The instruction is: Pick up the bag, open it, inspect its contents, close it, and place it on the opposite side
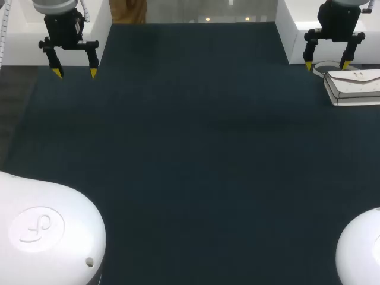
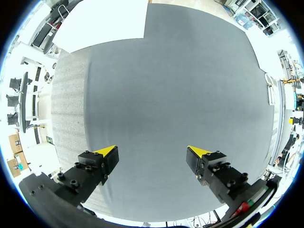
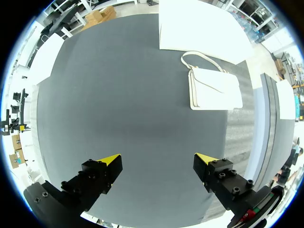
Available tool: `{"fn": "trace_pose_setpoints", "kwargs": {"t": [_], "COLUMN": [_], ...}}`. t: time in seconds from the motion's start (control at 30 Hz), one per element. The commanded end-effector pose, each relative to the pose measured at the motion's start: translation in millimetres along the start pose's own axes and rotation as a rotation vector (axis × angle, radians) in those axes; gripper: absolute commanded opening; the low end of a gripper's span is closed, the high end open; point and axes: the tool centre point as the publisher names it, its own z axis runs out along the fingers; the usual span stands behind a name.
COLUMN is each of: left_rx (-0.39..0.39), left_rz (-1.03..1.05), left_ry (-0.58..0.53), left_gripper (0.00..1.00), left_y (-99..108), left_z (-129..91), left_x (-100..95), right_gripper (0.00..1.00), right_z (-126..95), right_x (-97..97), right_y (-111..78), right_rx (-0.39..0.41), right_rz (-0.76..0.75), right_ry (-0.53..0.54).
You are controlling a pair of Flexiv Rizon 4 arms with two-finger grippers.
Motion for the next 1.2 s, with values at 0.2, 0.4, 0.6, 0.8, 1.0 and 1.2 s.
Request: {"fn": "trace_pose_setpoints", "kwargs": {"t": [0.2,0.4,0.6,0.8,1.0,1.2], "left_rx": [0.000,0.000,0.017,0.081,0.191,0.296], "left_rz": [0.000,0.000,0.026,0.193,0.458,0.760], "left_ry": [0.000,0.000,-0.005,0.007,0.109,0.208], "left_gripper": [1.00,1.00,1.00,1.00,1.00,1.00], "left_y": [0,0,0,-3,-3,0], "left_z": [0,0,-1,-2,3,8], "left_x": [0.0,0.0,1.6,14.1,32.9,52.2], "right_gripper": [1.00,1.00,1.00,1.00,1.00,1.00], "right_z": [0,0,0,3,7,12], "right_x": [0.0,0.0,0.0,-5.5,-26.9,-54.3], "right_y": [0.0,0.0,0.0,3.5,13.0,21.2], "right_rx": [0.000,0.000,0.000,0.002,-0.003,-0.007], "right_rz": [0.000,0.000,0.000,-0.006,0.000,0.015], "right_ry": [0.000,0.000,0.000,0.030,0.073,0.076]}}
